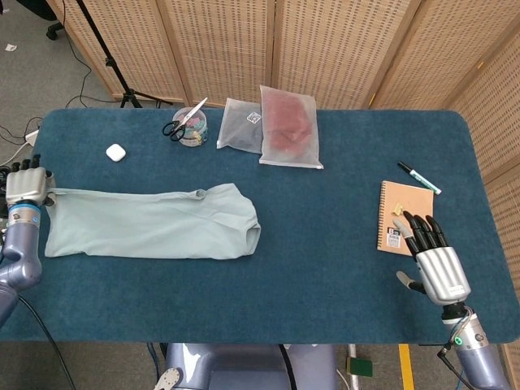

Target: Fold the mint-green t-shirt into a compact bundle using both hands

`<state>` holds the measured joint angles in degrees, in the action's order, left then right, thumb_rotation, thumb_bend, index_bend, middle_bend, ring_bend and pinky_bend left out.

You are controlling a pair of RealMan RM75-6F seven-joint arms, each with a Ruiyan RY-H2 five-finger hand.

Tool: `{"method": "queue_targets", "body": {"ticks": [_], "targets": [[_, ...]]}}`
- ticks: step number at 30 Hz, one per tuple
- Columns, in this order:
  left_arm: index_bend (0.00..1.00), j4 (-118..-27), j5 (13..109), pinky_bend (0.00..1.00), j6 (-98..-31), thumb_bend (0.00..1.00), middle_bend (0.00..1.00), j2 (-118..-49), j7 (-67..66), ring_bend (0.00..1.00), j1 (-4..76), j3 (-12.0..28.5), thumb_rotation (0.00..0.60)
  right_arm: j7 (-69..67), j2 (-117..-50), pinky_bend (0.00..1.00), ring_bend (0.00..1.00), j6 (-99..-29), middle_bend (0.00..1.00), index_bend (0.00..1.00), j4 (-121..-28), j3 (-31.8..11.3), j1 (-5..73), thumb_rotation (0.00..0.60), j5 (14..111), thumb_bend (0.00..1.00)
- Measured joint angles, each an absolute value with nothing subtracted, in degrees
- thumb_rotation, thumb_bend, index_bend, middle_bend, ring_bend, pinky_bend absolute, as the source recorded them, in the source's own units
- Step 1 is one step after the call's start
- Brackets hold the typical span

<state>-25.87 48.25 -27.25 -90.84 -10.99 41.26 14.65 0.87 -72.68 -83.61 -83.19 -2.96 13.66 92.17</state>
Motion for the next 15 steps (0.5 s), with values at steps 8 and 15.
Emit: {"method": "queue_targets", "body": {"ticks": [8,15], "targets": [[0.84,-16.91,53.82,0.00,-21.68,0.57,0.00,-93.31,-0.39,0.00,42.04,14.81,0.600,0.37,-72.25,0.00,0.00,-83.58,0.00,0.00,-83.47,-3.15,13.56,0.600,91.90,0.10],[0.84,-24.17,59.62,0.00,-25.32,0.57,0.00,-90.82,8.66,0.00,41.30,14.63,0.600,-0.11,-71.79,0.00,0.00,-83.88,0.00,0.00,-83.96,-3.21,13.35,0.600,91.94,0.10]]}}
